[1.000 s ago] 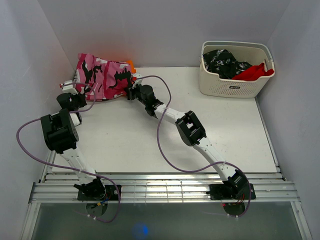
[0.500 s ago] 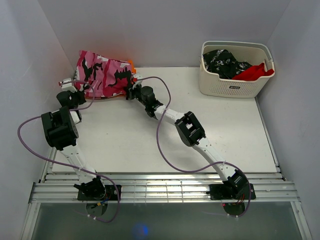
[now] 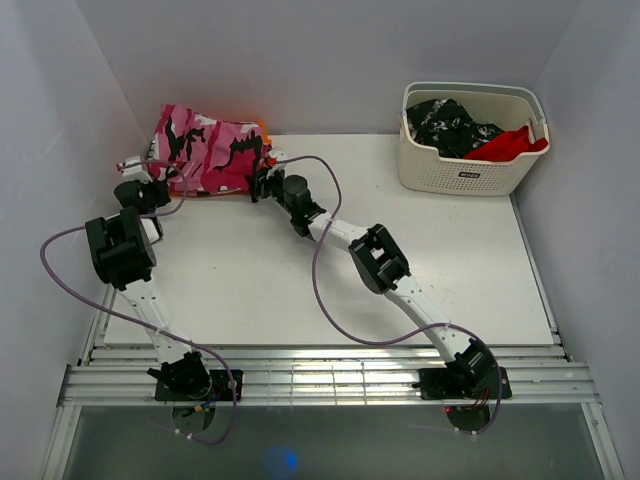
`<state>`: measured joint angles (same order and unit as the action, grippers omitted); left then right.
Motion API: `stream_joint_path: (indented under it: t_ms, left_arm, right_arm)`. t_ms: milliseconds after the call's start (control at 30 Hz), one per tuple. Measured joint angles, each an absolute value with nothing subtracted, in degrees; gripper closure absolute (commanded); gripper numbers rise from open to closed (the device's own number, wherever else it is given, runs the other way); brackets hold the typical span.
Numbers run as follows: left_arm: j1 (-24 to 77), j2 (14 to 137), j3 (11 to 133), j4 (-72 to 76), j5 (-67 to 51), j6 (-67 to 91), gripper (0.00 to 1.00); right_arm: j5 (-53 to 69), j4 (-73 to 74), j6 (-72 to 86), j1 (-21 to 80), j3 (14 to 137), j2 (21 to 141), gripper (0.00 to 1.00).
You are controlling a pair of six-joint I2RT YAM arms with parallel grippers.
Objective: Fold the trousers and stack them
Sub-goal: Neatly place the folded trousers to the corner
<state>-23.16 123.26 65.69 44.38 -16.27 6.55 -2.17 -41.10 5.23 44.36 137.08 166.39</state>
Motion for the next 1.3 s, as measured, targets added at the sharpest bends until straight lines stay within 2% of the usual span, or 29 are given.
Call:
stream_joint_path:
  t_ms: [100,133,200,300,333,400,433,500,533,567,600,667,833,1000,1133,1300]
  left_arm:
    - [-23.7,125.58,69.12,44.14,-14.87,6.72,1.0]
    - [-23.99,126.19,70.02,43.97,-14.09,6.9,1.0]
    - [-24.45,127.04,71.29,43.57,-13.26,7.27,1.0]
    - [-25.1,128.29,73.19,43.07,-12.21,8.03,1.0]
    - [-25.26,128.64,73.8,42.65,-11.94,8.32,0.96]
    - [-25.41,129.08,75.13,41.34,-11.49,9.1,0.85]
    - [-25.45,129.14,75.9,40.1,-11.33,9.56,0.69]
    - [-25.54,129.34,77.97,36.8,-11.31,10.22,0.51]
    - [-25.65,129.62,79.42,34.87,-11.25,10.5,0.47]
    - [-25.82,129.97,81.19,32.62,-11.09,11.11,0.35]
    - [-26.0,130.17,82.7,30.35,-10.85,11.38,0.28]
    - [-26.35,130.21,84.86,25.82,-10.2,12.08,0.22]
    - [-26.79,129.47,88.82,15.03,-10.0,11.75,0.18]
    - [-26.94,124.27,88.97,3.31,-14.11,3.81,0.18]
    - [-27.24,118.76,90.28,-3.53,-22.41,-6.04,0.25]
    - [-26.2,120.14,100.49,-9.08,-29.1,-15.92,0.28]
  right_arm:
    - [-4.34,-43.33,4.01,43.66,137.27,166.39,0.21]
    - [-4.97,-44.14,3.64,43.29,137.4,166.39,0.1]
    - [-5.89,-45.45,2.94,42.48,137.38,166.39,0.02]
    - [-6.55,-46.61,2.11,41.21,134.39,165.01,0.04]
    - [-6.7,-46.59,1.91,40.75,132.18,163.96,0.07]
    - [-6.74,-46.28,1.45,39.77,127.09,160.9,0.1]
    - [-6.66,-45.87,1.28,39.24,124.75,159.3,0.1]
    - [-6.13,-44.25,1.08,38.46,120.86,155.72,0.1]
    - [-5.69,-43.03,1.04,37.95,118.87,153.51,0.1]
    - [-5.1,-42.06,1.04,37.5,116.86,151.15,0.1]
    - [-4.38,-41.17,1.04,37.01,114.83,148.31,0.1]
    - [-2.37,-37.78,1.04,36.07,112.03,142.8,0.1]
    - [4.29,-28.01,1.21,34.0,110.1,130.17,0.1]
    - [12.56,-15.03,0.93,31.38,110.13,121.01,0.1]
    - [18.11,-5.65,-0.34,28.32,109.12,117.54,0.1]
    - [21.96,4.05,-1.56,24.34,106.3,116.77,0.1]
